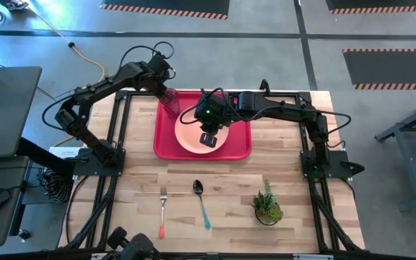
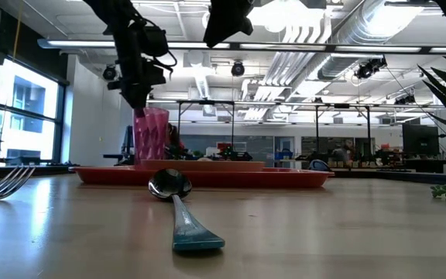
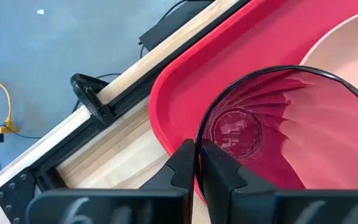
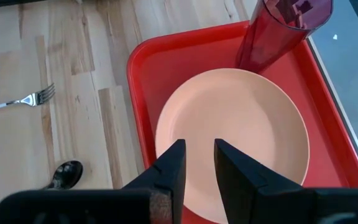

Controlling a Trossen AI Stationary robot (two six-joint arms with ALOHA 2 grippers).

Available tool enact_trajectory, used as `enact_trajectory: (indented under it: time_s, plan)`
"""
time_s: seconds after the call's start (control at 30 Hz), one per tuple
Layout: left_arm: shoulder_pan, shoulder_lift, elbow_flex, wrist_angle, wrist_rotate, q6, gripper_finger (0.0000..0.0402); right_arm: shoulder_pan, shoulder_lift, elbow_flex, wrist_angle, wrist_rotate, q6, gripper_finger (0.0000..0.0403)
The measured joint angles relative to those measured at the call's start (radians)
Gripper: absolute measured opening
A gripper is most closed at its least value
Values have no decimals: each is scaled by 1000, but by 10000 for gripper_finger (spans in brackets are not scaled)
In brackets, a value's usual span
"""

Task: Pick and place plate/cup/fork/spoon on tray
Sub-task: Adjust the red cup on the red tray

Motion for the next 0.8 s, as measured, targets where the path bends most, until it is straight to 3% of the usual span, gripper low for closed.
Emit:
enact_trajectory:
  time_s: [0.8]
  plan:
    - [88, 0, -1, 48, 25, 26, 11, 0, 0, 0, 1, 0, -34, 75]
